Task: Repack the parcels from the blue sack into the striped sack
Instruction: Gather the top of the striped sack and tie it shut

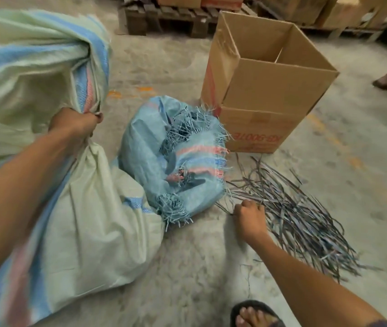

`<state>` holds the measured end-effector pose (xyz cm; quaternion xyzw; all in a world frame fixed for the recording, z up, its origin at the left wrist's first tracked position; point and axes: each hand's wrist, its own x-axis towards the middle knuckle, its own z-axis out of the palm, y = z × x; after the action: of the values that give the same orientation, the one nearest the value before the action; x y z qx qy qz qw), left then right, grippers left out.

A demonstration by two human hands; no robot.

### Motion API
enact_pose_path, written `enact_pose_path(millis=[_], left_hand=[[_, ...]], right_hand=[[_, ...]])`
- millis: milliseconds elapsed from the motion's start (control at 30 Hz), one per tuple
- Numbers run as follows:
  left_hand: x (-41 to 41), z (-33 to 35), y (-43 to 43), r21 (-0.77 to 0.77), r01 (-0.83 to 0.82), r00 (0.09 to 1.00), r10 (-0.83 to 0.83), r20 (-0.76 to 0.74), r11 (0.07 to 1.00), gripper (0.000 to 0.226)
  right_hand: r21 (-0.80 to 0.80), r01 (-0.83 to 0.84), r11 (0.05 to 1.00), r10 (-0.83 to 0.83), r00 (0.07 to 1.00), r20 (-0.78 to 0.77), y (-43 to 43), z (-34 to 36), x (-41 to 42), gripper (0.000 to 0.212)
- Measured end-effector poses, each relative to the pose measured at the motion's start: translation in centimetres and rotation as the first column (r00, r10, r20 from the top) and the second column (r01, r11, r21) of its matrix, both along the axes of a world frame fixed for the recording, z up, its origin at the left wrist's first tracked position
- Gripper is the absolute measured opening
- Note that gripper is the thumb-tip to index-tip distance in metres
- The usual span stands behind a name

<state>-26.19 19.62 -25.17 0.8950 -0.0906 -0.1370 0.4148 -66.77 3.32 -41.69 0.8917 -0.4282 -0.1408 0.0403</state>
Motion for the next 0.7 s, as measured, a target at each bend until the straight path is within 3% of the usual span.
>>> enact_pose_path(millis=[100,233,367,433,533,600,700], left_hand=[[0.5,0.1,0.4,-0.040,0.003,0.999,-0.004,-0.032,0.999,0.046],[1.1,0.0,1.0,-0.055,-0.001,0.998,-0.003,-0.064,0.998,0.046],[1.1,0.2,1.1,-0.140,-0.012,0.993,-0.004,-0.116,0.990,0.040],[1.4,0.8,1.1,-0.216,-0.041,0.988,0.008,-0.152,0.976,0.035],[1.8,1.7,1.5,-0.338,-0.105,0.976,0.033,-0.214,0.935,0.030],[1.9,2.4,1.9,-0.392,-0.125,0.974,0.037,-0.225,0.911,0.025],[2.2,4.5,3.6,-0.467,-0.173,0.971,0.070,-0.229,0.867,0.014]], right_hand=[[0.065,-0.040,0.997,0.042,0.999,-0.021,0.0,0.2,-0.2,0.031],[0.367,0.026,0.930,-0.089,0.984,0.156,-1.6,2.6,0.6,0.022],[0.553,-0.004,0.833,-0.024,0.999,0.043,-3.3,9.9,4.9,0.049],[0.622,0.034,0.782,0.032,0.995,-0.094,-3.9,14.9,8.3,0.045],[0.601,0.059,0.797,0.158,0.940,-0.302,-3.9,22.8,14.1,0.028],[0.559,-0.010,0.829,0.235,0.913,-0.332,-2.5,28.0,18.1,0.025],[0.533,-0.212,0.819,0.308,0.947,-0.096,1.6,34.1,24.2,0.025]])
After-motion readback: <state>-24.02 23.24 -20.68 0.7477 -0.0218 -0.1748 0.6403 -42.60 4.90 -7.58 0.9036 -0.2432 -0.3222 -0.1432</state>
